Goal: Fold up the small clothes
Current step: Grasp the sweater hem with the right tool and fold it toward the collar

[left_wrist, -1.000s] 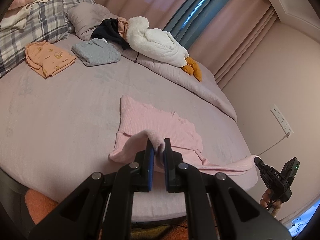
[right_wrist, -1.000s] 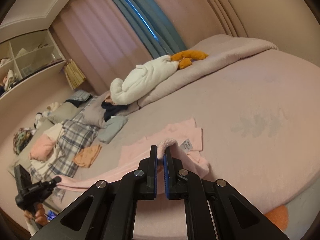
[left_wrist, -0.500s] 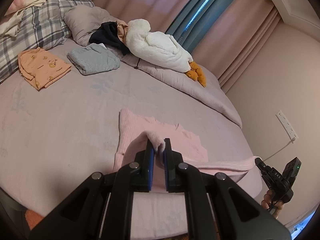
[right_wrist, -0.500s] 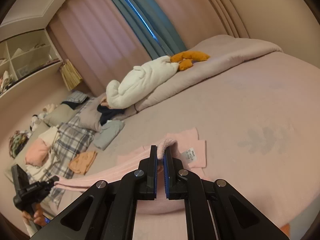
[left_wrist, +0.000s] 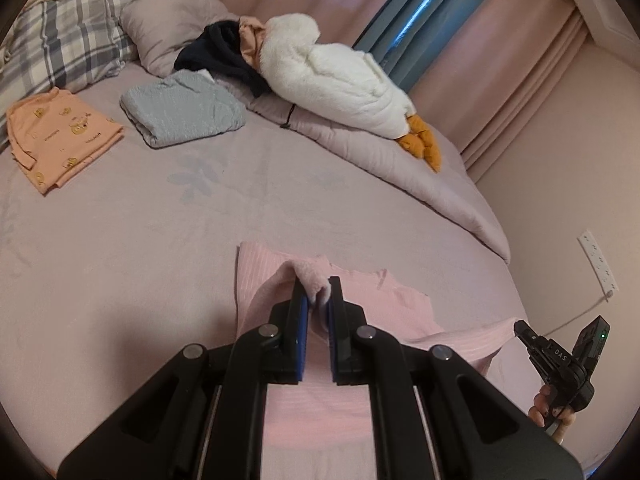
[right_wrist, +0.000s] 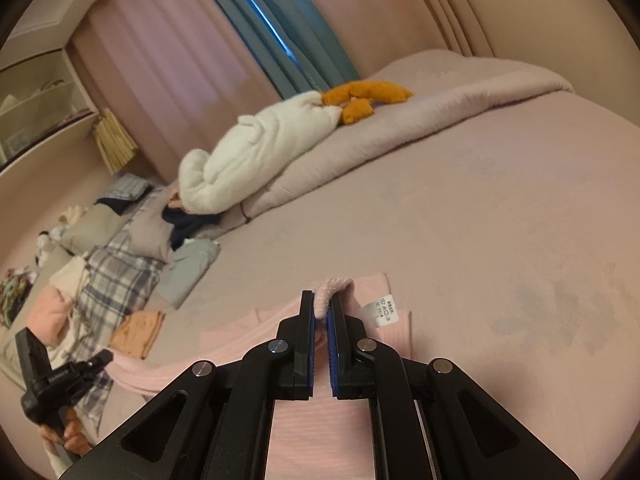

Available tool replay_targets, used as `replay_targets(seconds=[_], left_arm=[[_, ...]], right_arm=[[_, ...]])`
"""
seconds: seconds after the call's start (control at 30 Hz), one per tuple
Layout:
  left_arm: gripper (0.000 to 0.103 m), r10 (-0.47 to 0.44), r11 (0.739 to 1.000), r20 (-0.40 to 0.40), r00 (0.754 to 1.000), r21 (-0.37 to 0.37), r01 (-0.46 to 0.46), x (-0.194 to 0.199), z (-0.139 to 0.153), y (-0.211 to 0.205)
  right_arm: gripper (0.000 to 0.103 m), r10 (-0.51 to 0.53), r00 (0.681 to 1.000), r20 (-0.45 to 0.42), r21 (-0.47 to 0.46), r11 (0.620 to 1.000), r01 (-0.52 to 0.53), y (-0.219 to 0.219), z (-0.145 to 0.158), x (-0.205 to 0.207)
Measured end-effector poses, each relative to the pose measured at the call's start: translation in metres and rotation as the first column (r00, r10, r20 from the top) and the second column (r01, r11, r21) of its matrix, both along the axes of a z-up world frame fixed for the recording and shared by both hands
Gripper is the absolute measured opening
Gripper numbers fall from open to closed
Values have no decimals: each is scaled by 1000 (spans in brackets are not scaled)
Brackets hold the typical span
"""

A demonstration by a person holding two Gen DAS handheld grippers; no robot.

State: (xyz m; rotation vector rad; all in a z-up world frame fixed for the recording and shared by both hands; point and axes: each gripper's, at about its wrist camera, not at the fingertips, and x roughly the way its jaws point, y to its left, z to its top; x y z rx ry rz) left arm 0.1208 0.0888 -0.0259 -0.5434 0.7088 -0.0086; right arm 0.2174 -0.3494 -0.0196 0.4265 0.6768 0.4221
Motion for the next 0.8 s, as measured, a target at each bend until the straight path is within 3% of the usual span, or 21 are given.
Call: replay_targets(seconds=[0.43, 0.6, 0.8], left_arm=[[8, 70, 998, -161, 985, 3, -71, 106, -79, 32], [9, 62, 996, -186, 981, 79, -48, 126, -103, 33], [15, 65, 995, -227, 972, 92, -46, 136, -122, 39]], right_arm=[[7, 4, 980, -201, -130, 991, -31, 42, -68, 104], [7, -24, 967, -253, -193, 981, -26, 58, -88, 125], [7, -46, 960, -275, -230, 973, -19, 61, -102, 129]])
